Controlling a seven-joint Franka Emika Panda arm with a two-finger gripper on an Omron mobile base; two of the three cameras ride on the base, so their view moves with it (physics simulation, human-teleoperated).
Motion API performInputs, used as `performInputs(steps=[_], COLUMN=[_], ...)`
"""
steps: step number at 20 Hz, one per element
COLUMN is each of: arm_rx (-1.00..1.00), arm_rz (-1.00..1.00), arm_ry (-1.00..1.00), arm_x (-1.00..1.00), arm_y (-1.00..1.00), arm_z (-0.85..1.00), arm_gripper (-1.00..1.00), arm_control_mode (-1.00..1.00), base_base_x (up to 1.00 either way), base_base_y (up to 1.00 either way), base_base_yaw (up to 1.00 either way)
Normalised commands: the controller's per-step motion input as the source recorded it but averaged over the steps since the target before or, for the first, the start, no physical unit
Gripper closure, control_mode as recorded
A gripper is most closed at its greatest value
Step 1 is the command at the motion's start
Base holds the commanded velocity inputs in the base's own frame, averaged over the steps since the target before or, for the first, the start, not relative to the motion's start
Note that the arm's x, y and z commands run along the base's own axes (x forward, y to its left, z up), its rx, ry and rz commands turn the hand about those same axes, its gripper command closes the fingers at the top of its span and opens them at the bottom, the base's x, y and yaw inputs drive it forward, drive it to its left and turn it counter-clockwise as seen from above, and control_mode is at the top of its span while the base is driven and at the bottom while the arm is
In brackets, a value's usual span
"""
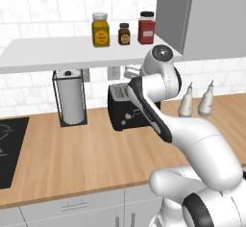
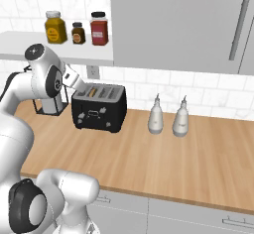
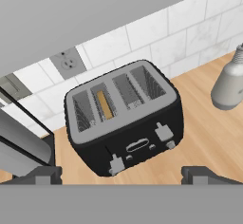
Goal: Start the toaster. Once the lever pops up, take the bread to the plate on the dining counter.
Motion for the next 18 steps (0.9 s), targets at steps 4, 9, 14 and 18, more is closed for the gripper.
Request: performInputs(steps=[4, 9, 14, 18], arm_rx=[0.00, 0.00, 0.00, 0.00], arm_rz=[0.00, 0.00, 0.00, 0.00], arm_ry=[0.00, 0.00, 0.00, 0.00], arm_x=[0.00, 0.00, 0.00, 0.00], arm_y=[0.00, 0.00, 0.00, 0.00], arm_z=[0.00, 0.00, 0.00, 0.00], arm_gripper=[-1.00, -1.00, -1.00, -1.00], arm_control_mode=[-1.00, -1.00, -1.00, -1.00], base_base_x=[0.00, 0.00, 0.00, 0.00], base_base_y=[0.00, 0.00, 0.00, 0.00], base_base_yaw=[0.00, 0.00, 0.00, 0.00])
